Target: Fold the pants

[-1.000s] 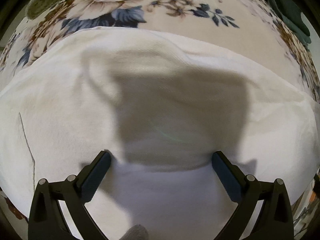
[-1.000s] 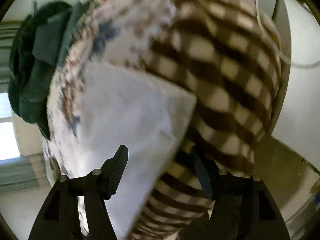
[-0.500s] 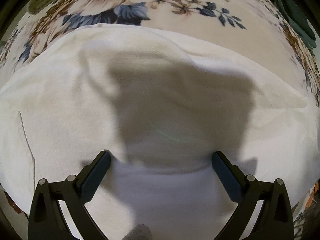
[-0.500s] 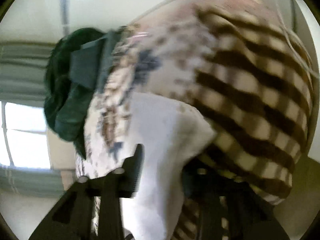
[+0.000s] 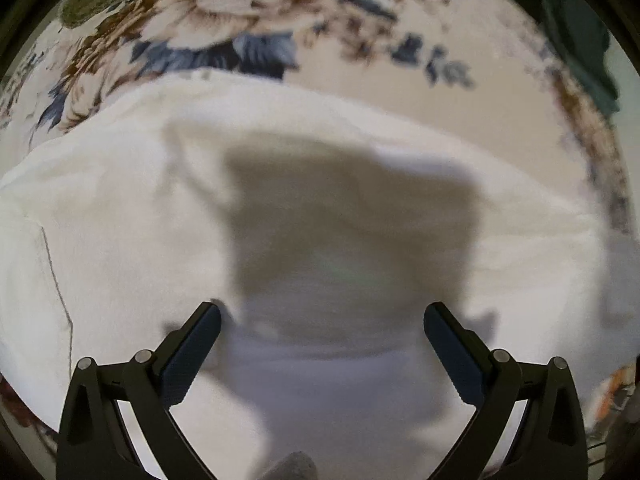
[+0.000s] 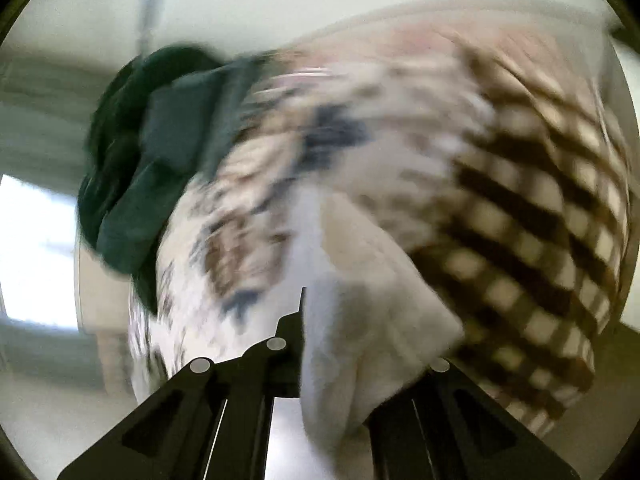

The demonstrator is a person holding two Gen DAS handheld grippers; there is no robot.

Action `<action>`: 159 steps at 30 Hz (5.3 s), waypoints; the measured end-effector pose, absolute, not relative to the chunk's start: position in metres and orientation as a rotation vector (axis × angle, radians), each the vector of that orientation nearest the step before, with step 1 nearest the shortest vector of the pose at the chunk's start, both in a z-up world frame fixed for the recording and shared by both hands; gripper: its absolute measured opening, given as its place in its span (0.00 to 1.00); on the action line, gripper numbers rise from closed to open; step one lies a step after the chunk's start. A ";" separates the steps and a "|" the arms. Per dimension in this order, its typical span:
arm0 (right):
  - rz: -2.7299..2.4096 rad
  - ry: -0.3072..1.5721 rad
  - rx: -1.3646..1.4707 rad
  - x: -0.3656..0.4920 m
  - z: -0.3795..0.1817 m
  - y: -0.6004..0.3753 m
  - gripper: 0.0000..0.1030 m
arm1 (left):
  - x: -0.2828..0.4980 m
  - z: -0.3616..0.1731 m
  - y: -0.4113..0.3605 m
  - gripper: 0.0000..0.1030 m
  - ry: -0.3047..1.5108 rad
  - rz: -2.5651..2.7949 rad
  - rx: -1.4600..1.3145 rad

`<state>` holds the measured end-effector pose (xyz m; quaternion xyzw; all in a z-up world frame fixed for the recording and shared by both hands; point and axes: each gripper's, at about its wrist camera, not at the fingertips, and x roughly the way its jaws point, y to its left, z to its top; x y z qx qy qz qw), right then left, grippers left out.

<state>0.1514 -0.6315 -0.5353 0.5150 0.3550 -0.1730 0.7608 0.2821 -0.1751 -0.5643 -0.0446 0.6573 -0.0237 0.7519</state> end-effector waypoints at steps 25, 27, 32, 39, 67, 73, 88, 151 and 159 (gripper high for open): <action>0.173 1.256 0.097 0.202 -0.567 -0.089 0.24 | 0.189 -0.496 0.099 1.00 1.392 0.265 -0.356; 0.260 1.301 0.103 0.200 -0.568 -0.082 0.51 | 0.192 -0.498 0.106 1.00 1.383 0.268 -0.368; 0.380 1.310 0.416 0.191 -0.538 -0.136 0.60 | 0.221 -0.497 0.095 1.00 1.357 0.166 -0.443; 0.037 1.311 0.499 0.181 -0.538 -0.248 0.64 | 0.279 -0.520 0.015 1.00 1.433 -0.049 -0.477; 0.027 1.363 0.586 0.208 -0.548 -0.287 0.64 | 0.248 -0.538 0.040 0.39 1.418 0.025 -0.843; 0.101 1.393 0.563 0.211 -0.551 -0.247 0.26 | 0.271 -0.504 0.001 0.64 1.318 -0.010 -0.561; 0.084 1.609 0.607 0.183 -0.592 -0.230 0.20 | 0.276 -0.539 0.030 0.64 1.413 0.074 -0.678; -0.109 1.725 0.164 0.257 -0.613 -0.161 0.81 | 0.151 -0.544 0.216 0.25 0.888 0.354 -0.886; -0.136 1.714 0.148 0.248 -0.626 -0.149 0.83 | 0.161 -0.564 0.223 0.37 0.846 0.286 -0.971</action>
